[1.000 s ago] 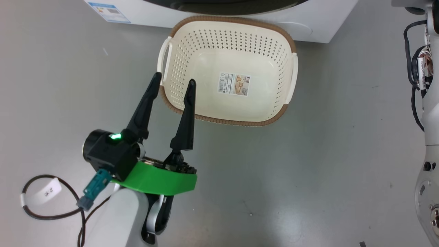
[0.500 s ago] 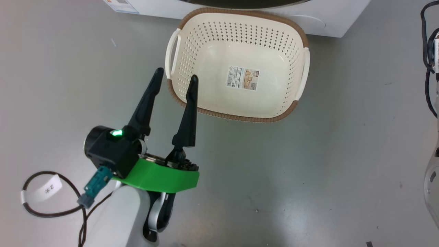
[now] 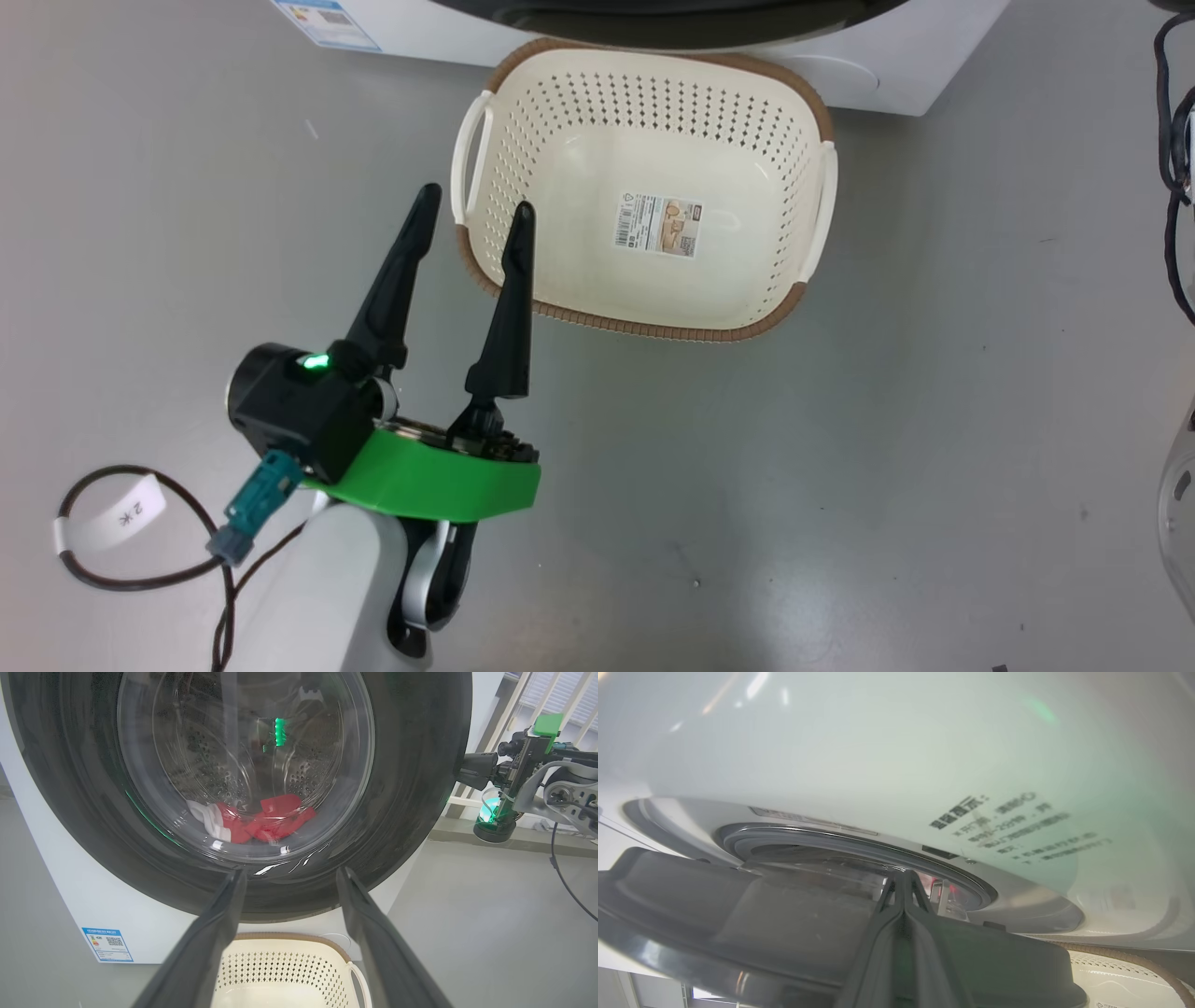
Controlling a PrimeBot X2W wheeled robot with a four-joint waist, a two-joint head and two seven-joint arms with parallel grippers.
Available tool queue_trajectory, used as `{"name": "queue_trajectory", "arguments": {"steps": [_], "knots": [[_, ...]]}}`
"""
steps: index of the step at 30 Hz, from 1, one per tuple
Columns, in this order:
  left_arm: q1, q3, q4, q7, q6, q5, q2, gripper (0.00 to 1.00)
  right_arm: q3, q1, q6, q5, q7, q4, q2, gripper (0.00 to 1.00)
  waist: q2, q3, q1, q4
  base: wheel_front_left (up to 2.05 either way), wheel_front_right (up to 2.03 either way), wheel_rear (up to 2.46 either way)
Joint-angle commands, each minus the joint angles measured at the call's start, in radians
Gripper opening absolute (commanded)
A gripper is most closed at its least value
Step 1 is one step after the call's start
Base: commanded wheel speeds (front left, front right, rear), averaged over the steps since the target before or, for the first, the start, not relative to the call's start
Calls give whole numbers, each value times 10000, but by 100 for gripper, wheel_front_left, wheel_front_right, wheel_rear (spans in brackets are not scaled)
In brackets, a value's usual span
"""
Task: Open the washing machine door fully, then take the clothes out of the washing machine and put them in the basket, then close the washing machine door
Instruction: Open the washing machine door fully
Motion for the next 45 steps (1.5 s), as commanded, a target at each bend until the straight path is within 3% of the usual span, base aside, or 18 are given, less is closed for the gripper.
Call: {"name": "queue_trajectory", "arguments": {"steps": [1, 29, 45], "knots": [[-38, 294, -246, -76, 62, -86, 185, 100, 127, 80, 77, 19, 169, -355, 435, 0, 0, -41, 0, -21, 0, 0, 0], [59, 449, -65, -76, -11, 31, 185, 100, -248, 1371, 77, -33, 1804, -1329, 609, 0, 0, -514, 0, -224, 0, 0, 0], [287, 564, 134, -76, 12, 61, 185, 100, 596, 2394, 77, 704, 1825, -1707, 617, 0, 0, -1195, 0, -237, 0, 0, 0]]}}
